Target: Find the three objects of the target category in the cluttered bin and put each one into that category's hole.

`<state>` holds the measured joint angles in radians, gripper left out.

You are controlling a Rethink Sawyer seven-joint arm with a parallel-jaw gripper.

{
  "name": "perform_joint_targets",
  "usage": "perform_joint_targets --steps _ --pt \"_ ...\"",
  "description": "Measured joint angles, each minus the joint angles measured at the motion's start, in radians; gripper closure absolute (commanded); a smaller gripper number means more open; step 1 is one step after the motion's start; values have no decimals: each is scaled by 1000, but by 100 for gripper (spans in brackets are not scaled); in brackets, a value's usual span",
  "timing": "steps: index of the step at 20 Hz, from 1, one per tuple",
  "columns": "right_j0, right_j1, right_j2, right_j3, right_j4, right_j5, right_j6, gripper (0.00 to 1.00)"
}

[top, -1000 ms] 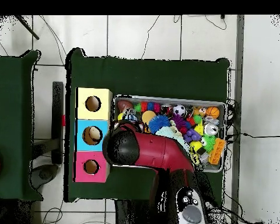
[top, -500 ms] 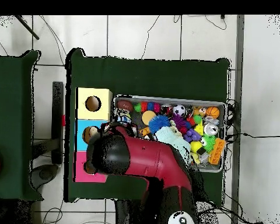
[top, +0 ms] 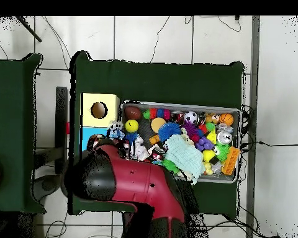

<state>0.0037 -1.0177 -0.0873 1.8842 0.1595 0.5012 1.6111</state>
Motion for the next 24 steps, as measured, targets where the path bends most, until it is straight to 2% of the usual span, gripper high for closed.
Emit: perform_joint_targets --steps 8,17,23,24 --pt "71 -4 -19 49 40 0 73 100" --pt "82 11 -21 88 63 -1 101 100" --pt "83 47 -21 93 79 -56 101 100" --pt "83 65 -20 94 86 -94 101 100"
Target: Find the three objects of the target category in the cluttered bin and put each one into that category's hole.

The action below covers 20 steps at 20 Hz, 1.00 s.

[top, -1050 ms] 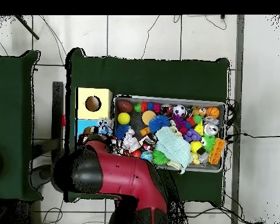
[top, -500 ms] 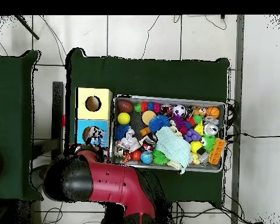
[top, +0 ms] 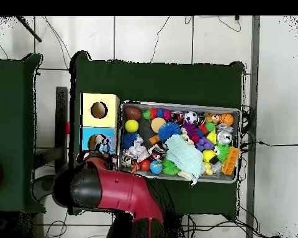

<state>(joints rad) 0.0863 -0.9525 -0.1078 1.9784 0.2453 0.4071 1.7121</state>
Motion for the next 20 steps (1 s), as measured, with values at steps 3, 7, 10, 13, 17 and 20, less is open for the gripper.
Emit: perform_joint_targets --steps 3,7,10,13,17,20 --pt "1 17 0 1 5 -34 0 100" --pt "12 49 0 1 16 -78 0 100" --pt "26 67 0 1 22 -81 0 100" --pt "40 75 -1 1 23 -81 0 100" --pt "65 83 -11 1 27 -81 0 100" --pt "89 83 -26 1 36 -81 4 100"
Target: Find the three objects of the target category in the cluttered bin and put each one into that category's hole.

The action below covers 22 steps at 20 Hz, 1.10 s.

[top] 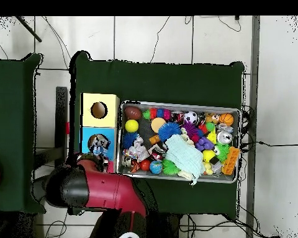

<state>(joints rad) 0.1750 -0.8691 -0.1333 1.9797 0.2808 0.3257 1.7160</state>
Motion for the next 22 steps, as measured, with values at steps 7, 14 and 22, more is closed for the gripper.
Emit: perform_joint_targets --steps 7,14,22 --pt "15 5 -9 0 22 0 18 100" --pt "9 17 -9 0 28 0 26 0" --pt "4 32 -9 0 28 0 27 0"
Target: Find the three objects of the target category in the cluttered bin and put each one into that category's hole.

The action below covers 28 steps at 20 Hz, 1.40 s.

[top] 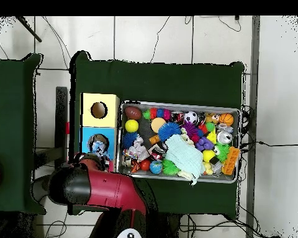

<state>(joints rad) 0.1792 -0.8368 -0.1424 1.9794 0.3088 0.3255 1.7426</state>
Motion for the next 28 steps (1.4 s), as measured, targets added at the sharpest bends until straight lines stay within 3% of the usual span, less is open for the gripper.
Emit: perform_joint_targets --steps 20,21,28 --pt "7 13 -3 0 14 0 0 0" --pt "10 27 -3 0 20 -4 0 100" --pt "23 48 -5 0 20 -7 0 100"
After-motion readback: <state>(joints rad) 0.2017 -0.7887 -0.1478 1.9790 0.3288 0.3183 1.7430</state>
